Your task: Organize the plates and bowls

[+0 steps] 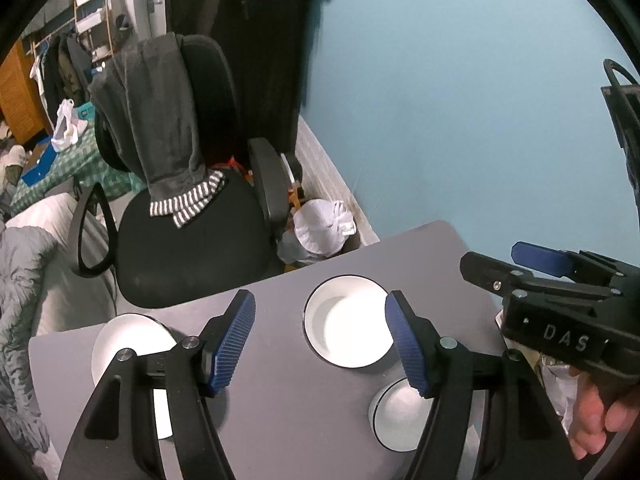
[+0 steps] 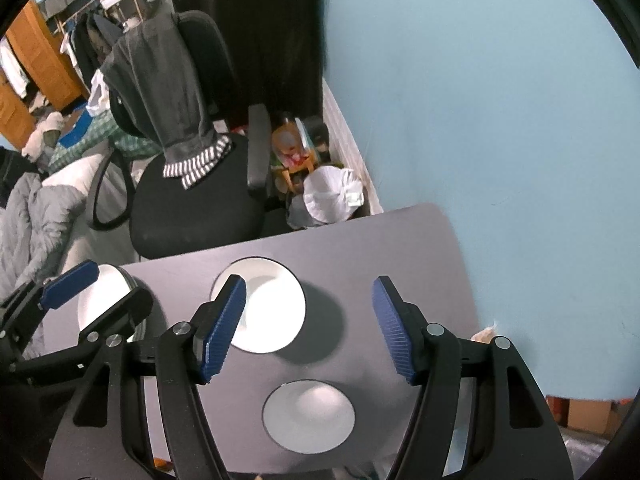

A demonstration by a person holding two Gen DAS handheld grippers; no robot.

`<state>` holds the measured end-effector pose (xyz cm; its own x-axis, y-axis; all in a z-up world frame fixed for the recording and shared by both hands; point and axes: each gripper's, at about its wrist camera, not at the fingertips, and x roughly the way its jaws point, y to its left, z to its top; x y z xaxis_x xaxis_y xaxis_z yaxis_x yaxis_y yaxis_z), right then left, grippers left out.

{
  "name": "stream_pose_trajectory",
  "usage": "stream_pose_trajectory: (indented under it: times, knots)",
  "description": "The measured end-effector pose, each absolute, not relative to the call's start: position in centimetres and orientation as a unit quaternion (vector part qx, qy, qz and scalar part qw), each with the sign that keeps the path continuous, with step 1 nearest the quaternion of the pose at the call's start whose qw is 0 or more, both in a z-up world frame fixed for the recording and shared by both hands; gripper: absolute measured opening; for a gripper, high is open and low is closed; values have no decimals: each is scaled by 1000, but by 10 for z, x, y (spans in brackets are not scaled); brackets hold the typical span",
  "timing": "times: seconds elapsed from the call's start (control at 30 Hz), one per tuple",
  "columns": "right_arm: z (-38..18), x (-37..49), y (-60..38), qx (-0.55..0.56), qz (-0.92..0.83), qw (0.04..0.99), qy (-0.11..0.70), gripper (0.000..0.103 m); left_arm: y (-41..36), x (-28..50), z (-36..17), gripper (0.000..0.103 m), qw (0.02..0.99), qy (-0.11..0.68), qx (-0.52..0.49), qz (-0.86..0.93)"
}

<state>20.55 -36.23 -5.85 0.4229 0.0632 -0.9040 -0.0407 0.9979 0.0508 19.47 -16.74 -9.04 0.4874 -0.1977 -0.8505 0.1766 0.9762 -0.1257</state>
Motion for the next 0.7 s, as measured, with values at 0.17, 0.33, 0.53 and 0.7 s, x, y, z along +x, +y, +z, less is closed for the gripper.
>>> stream_pose_trajectory:
  times: [0.17,0.33,0.53,0.7]
  knots:
    - [-43,191,-358,14,28,853,520,65,-162,178,-78,69,869,483,-8,-109]
    - [-28,174,-357,22,26,863,504,65,-158,159,-63,69,874,471,-17,-120]
    - [-15,154,-357,27,20,870,492,65,-156,144,-46,69,879,457,-12,-135]
    - [-11,136,-363,36,9,874,484,65,-156,130,-40,69,880,451,-4,-148]
